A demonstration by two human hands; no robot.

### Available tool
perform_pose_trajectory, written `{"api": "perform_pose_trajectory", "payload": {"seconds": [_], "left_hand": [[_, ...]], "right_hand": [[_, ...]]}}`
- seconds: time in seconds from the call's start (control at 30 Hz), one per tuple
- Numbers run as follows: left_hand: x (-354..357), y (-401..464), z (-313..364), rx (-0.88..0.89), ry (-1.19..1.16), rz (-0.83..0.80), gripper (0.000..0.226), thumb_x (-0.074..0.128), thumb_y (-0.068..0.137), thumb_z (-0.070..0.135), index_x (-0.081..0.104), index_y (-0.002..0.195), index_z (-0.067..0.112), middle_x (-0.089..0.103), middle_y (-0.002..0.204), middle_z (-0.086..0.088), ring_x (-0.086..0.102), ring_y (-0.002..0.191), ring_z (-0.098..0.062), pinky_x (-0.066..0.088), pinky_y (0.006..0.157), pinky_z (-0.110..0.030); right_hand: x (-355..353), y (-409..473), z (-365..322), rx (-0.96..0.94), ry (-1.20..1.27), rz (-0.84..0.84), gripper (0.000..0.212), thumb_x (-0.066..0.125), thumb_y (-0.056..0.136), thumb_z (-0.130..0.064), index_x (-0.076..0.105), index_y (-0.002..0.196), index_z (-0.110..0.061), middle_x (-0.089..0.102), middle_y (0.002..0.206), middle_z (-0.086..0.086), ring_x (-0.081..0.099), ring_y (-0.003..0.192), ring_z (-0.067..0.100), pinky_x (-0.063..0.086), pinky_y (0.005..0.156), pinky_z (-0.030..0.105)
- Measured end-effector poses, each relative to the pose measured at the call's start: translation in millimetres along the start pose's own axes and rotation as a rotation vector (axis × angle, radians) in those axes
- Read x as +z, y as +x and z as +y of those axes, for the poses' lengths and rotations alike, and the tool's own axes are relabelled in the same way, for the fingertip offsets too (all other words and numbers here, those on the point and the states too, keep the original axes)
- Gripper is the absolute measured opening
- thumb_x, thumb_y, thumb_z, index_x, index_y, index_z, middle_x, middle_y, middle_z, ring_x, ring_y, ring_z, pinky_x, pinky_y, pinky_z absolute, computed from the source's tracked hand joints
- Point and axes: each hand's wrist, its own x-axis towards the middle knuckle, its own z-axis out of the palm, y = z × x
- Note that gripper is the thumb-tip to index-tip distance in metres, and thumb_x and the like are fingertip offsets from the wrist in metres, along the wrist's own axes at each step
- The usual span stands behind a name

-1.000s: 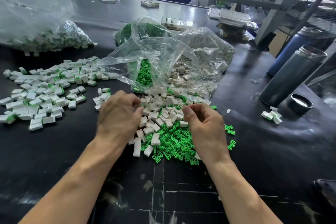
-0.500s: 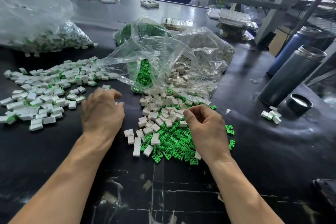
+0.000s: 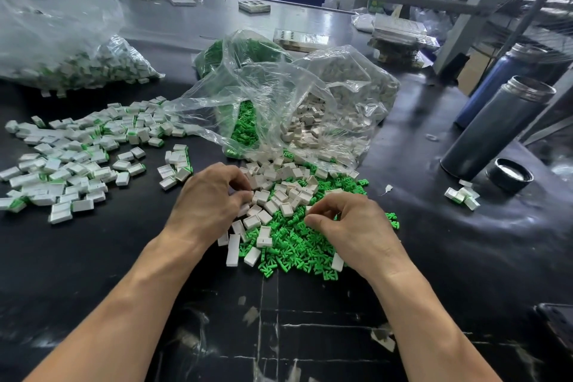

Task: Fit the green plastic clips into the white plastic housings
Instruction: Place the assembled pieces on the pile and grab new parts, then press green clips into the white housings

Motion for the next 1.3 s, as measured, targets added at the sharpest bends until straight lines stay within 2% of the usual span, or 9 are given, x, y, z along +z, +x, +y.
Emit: {"api": "perform_pose_trajectory", "payload": {"seconds": [0.1,0.27,0.43,0.57,0.67,0.83,1.03,1.2,1.3], "left_hand": [[0.5,-0.7,0.2,0.010,0.018,-0.013,0.010,0.078,0.089,0.027,0.070,0.085,0.031,0.066,0.082,0.017,0.059,0.076,0.002,0.047,0.072,-0.025],[-1.5,-0.9,3.2,0.010,-0.031,0.031,0.008,0.072,0.094,0.029,0.075,0.102,0.029,0.067,0.094,0.015,0.060,0.081,0.002,0.050,0.078,-0.025],[-5.1,-3.5,10.1,-0.053,-0.381,0.032,0.007,0.071,0.096,0.025,0.075,0.100,0.027,0.074,0.090,0.009,0.069,0.082,-0.006,0.056,0.072,-0.025],[-5.3,-8.1,18.3,-0.090,-0.670,-0.029,0.006,0.072,0.093,0.024,0.074,0.099,0.025,0.077,0.090,0.008,0.072,0.080,-0.008,0.055,0.064,-0.018],[-3.5,-11.3,25.8,-0.063,-0.791,-0.087,0.008,0.071,0.093,0.017,0.073,0.100,0.018,0.077,0.089,0.001,0.071,0.076,-0.014,0.057,0.063,-0.022],[2.8,-16.9,37.0,-0.036,-0.893,-0.161,0.016,0.075,0.089,0.014,0.071,0.103,0.008,0.078,0.092,-0.007,0.075,0.080,-0.020,0.060,0.067,-0.025],[5.8,-23.6,43.1,0.010,-0.925,-0.202,0.026,0.078,0.081,0.019,0.071,0.104,0.009,0.076,0.089,-0.005,0.072,0.080,-0.016,0.059,0.070,-0.025],[5.8,-25.1,42.8,0.036,-0.894,-0.220,0.022,0.078,0.085,0.022,0.077,0.107,0.019,0.069,0.094,-0.020,0.065,0.074,-0.018,0.058,0.071,-0.025],[8.0,-25.8,44.9,-0.015,-0.900,-0.218,0.026,0.079,0.081,0.032,0.077,0.101,0.016,0.072,0.080,-0.009,0.066,0.065,-0.017,0.056,0.065,-0.024]], "right_hand": [[4.0,-1.7,-4.0,-0.029,-0.068,-0.007,0.018,0.082,0.081,-0.053,0.073,0.085,-0.038,0.064,0.084,-0.021,0.058,0.080,-0.005,0.047,0.075,0.025],[9.4,-1.3,-7.6,-0.062,-0.193,-0.005,0.023,0.080,0.082,-0.056,0.072,0.091,-0.037,0.061,0.088,-0.020,0.056,0.085,-0.002,0.046,0.082,0.028],[11.1,-2.8,-7.9,-0.074,-0.180,-0.018,0.018,0.079,0.085,-0.050,0.067,0.083,-0.038,0.059,0.090,-0.021,0.055,0.086,-0.003,0.043,0.081,0.025],[9.7,-4.0,-4.3,-0.101,0.035,0.048,0.014,0.078,0.089,-0.043,0.066,0.085,-0.036,0.066,0.079,-0.019,0.061,0.075,-0.003,0.046,0.069,0.018],[11.1,-2.5,-4.2,-0.098,0.351,0.069,0.008,0.077,0.093,-0.034,0.069,0.093,-0.035,0.070,0.089,-0.023,0.066,0.082,-0.002,0.051,0.069,0.016],[14.2,0.1,-6.1,-0.110,0.700,0.106,0.021,0.075,0.093,-0.010,0.079,0.096,-0.030,0.073,0.076,-0.006,0.065,0.066,0.006,0.047,0.055,0.015],[15.8,1.2,-8.2,-0.095,0.856,0.094,0.012,0.073,0.093,-0.003,0.073,0.095,-0.015,0.074,0.076,0.004,0.066,0.063,0.015,0.048,0.047,0.023],[14.0,-1.3,-9.1,-0.142,0.925,0.134,0.012,0.070,0.096,-0.004,0.072,0.101,-0.014,0.073,0.078,0.007,0.063,0.061,0.015,0.049,0.047,0.025],[14.1,-1.6,-10.9,-0.161,0.951,0.147,0.010,0.071,0.095,-0.005,0.076,0.097,-0.012,0.072,0.075,0.008,0.063,0.063,0.017,0.054,0.053,0.027]]}}
